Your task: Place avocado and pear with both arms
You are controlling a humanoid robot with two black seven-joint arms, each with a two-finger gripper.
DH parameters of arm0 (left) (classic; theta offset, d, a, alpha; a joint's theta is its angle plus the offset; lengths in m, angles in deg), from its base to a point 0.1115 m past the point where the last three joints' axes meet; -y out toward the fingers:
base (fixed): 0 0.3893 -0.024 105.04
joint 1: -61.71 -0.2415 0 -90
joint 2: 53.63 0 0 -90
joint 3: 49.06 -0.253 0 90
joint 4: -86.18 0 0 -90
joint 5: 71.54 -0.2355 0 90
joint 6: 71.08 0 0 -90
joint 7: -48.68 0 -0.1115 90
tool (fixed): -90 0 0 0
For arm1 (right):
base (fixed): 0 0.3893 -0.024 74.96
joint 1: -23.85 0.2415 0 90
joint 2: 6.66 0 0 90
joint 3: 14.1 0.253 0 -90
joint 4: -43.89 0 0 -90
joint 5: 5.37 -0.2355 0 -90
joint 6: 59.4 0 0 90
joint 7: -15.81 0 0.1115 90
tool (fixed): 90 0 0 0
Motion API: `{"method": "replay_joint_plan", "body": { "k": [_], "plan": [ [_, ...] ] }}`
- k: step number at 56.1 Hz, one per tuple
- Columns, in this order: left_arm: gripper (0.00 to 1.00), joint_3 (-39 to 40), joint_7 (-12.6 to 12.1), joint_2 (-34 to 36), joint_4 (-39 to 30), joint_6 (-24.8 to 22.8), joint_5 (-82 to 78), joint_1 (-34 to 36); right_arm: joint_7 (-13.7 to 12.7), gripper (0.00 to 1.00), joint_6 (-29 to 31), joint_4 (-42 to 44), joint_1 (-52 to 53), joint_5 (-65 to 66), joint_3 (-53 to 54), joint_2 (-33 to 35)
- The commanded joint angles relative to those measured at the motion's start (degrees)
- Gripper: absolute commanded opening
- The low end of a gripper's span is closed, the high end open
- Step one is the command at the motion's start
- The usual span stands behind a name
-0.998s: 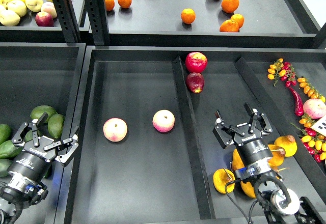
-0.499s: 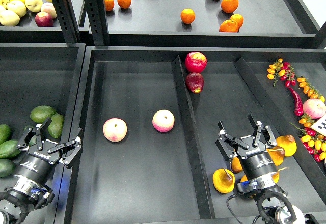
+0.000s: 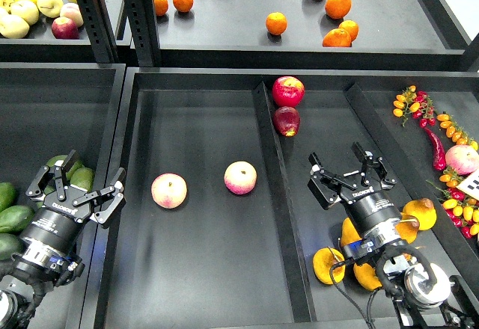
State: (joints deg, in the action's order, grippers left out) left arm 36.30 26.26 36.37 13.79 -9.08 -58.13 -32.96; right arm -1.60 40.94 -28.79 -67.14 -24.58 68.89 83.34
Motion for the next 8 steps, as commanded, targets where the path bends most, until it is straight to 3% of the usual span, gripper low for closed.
{"method": "replay_joint_plan", "body": {
  "k": [1, 8],
  "plan": [
    [0.99, -0.1, 0.0, 0.0, -0.6, 0.0, -0.2, -0.1, 0.0, 1.00, 0.6, 0.3, 0.0, 0.1, 0.1, 0.0],
    [0.99, -0.1, 0.0, 0.0, -0.6, 0.0, -0.2, 0.0, 0.0, 1.00, 0.6, 0.5, 0.0, 0.1, 0.0, 0.0]
  ]
}}
